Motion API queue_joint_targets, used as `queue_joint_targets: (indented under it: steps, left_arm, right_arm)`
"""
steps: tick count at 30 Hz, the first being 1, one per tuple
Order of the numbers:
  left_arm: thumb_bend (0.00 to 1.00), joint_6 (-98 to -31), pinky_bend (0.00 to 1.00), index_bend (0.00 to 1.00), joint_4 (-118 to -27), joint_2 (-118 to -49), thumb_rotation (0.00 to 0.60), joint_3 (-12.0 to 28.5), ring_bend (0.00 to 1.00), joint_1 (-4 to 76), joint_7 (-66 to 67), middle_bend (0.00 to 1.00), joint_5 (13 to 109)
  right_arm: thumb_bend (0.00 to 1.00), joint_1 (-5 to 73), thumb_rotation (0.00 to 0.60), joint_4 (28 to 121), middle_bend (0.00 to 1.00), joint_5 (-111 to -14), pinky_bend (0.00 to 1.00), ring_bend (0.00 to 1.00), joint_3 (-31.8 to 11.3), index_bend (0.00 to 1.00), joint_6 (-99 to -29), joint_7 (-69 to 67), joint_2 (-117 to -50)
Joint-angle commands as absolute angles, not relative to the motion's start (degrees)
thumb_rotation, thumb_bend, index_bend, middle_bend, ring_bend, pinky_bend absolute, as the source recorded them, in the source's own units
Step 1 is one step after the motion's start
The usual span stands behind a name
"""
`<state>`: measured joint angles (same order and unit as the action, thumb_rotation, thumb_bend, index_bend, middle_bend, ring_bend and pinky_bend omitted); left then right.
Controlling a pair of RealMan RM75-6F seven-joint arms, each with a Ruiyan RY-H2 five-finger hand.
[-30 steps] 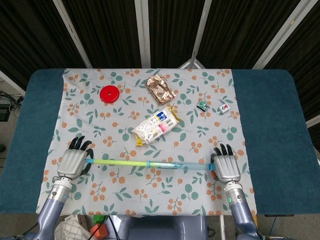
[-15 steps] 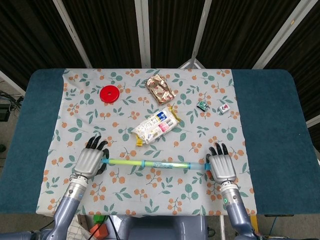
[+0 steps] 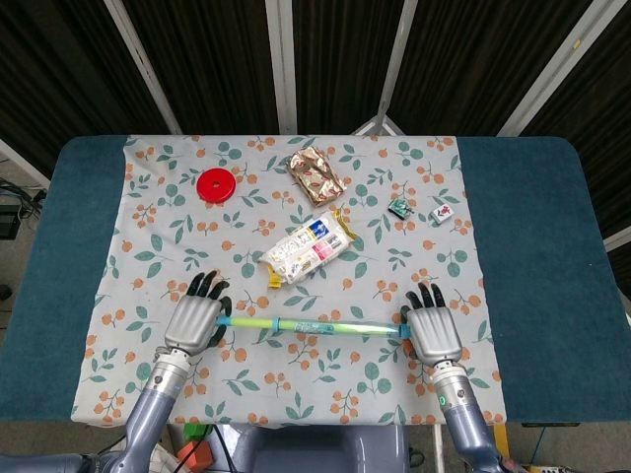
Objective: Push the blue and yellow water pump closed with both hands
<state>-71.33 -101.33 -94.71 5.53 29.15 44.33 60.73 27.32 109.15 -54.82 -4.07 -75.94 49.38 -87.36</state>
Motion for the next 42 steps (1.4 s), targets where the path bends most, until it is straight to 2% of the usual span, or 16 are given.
queue_joint_targets:
  steps: [1,15,18,20,22,24,26,27,31,37,42]
  left_arm:
    - [0.58,-71.43,0.0,0.58,-101.22,-95.19,0.6,5.38,0.0,29.31,44.52,0.17,60.76]
    - [0.58,-72.5,0.0,0.58,-100.54,-97.42,0.6,4.87,0.0,29.48,44.74,0.16,60.16]
    - [0.56,-72.6,0.0,0.55,-100.18,-97.71,0.6,4.73,0.0,29.42,44.31,0.15,60.24]
    - [0.49,-72.62,0.0,0.51,-100.06,-97.69,0.6,4.57,0.0,29.4,44.03,0.14,60.51]
    - [0.4,-72.73,0.0,0.48,-99.97,-97.44,0.6,4.38,0.0,29.31,43.66,0.12,60.94]
    - [0.32,-72.87,0.0,0.43,-99.94,-96.98,0.6,4.27,0.0,29.18,43.26,0.11,61.28]
    - [0.24,-73.0,0.0,0.37,-100.05,-96.5,0.6,4.29,0.0,29.04,42.83,0.1,61.46]
    - [0.22,-73.1,0.0,0.34,-100.23,-96.13,0.6,4.28,0.0,28.91,42.5,0.09,61.57]
    - [0.17,-73.49,0.0,0.23,-100.93,-94.6,0.6,3.75,0.0,28.46,41.59,0.07,62.77]
    - [0.17,-74.73,0.0,0.22,-103.57,-89.9,0.6,2.29,0.0,27.27,39.38,0.06,66.73]
    - [0.17,-76.9,0.0,0.22,-106.88,-82.33,0.6,-0.59,0.0,24.79,35.43,0.06,72.27]
  right_arm:
    - [0.39,27.27,0.6,109.32,0.22,-54.86,0.0,0.0,-3.94,0.68,-75.99,49.23,-87.39]
    - [0.39,27.16,0.6,109.48,0.22,-56.11,0.0,0.0,-2.92,0.68,-75.99,48.07,-87.48]
    - [0.39,27.15,0.6,109.32,0.22,-56.64,0.0,0.0,-2.69,0.67,-75.93,47.73,-87.55]
    - [0.39,27.12,0.6,109.22,0.22,-56.84,0.0,0.0,-2.63,0.6,-75.96,47.57,-87.58]
    - [0.39,27.15,0.6,109.17,0.19,-56.9,0.0,0.0,-2.58,0.43,-75.91,47.6,-87.44]
    - [0.39,27.23,0.6,109.39,0.1,-56.6,0.0,0.0,-2.51,0.18,-75.51,47.53,-87.01]
    - [0.39,27.3,0.6,109.46,0.03,-56.5,0.0,0.0,-2.53,0.04,-75.25,47.37,-86.61]
    - [0.39,27.31,0.6,109.48,0.01,-56.44,0.0,0.0,-2.52,0.0,-75.11,47.24,-86.38]
    - [0.39,27.23,0.6,109.54,0.0,-56.7,0.0,0.0,-2.37,0.0,-75.13,46.91,-85.68]
    - [0.39,26.18,0.6,110.13,0.0,-58.64,0.0,0.0,-1.81,0.0,-76.09,44.98,-82.66]
    - [0.39,23.27,0.6,109.92,0.0,-63.66,0.0,0.0,0.73,0.0,-77.01,38.72,-76.65]
